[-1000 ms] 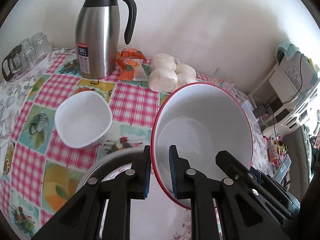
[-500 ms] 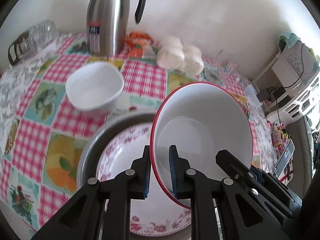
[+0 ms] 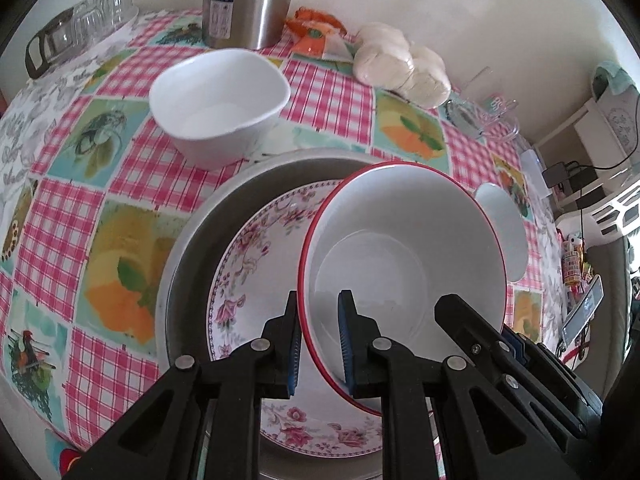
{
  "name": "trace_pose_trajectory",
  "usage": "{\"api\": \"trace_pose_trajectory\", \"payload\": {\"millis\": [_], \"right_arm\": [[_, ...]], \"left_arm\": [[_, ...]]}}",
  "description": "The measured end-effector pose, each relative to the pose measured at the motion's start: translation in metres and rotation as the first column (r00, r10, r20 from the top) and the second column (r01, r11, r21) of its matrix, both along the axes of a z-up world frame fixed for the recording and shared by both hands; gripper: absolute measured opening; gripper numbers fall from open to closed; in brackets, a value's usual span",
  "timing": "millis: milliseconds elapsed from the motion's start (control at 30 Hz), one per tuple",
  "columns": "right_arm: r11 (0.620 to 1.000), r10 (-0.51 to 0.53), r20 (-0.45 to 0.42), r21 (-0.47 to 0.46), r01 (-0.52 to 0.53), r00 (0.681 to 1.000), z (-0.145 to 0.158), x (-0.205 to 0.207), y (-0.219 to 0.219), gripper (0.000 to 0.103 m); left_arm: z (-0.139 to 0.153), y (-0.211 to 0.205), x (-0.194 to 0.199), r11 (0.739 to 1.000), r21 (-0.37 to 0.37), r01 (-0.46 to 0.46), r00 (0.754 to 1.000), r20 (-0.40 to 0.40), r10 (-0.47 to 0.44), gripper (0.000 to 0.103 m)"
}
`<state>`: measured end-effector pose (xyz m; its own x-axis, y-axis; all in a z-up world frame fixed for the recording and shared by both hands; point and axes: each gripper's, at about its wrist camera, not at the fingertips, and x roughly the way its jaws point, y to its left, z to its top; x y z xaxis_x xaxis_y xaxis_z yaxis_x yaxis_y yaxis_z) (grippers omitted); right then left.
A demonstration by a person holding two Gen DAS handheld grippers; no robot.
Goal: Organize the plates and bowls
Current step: 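Carry the red-rimmed bowl over the basin and lower it onto the floral plate, then open both grippers and lift them off the red-rimmed bowl rim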
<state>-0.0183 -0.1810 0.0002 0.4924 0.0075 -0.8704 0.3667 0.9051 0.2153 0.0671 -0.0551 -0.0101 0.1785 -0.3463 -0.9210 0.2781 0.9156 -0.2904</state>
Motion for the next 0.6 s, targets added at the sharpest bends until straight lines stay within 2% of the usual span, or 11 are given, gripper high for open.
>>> {"api": "trace_pose_trajectory", "payload": {"millis": [200, 600], "right_arm": [[1.0, -0.001, -0.018, 0.011, 0.001, 1.0, -0.0053, 0.0025, -0.0008, 0.022], [0.999, -0.01, -0.031, 0.032, 0.011, 0.999, -0.0082, 0.0039, -0.0035, 0.022]], "left_arm": [[-0.0062, 0.0006, 0.0018, 1.0, 0.012, -0.003, 1.0, -0.021, 0.004, 0.017], [-0.0064, -0.0023, 0.003, 1.0, 0.02, 0.002, 1.0, -0.008, -0.002, 0.019]]}}
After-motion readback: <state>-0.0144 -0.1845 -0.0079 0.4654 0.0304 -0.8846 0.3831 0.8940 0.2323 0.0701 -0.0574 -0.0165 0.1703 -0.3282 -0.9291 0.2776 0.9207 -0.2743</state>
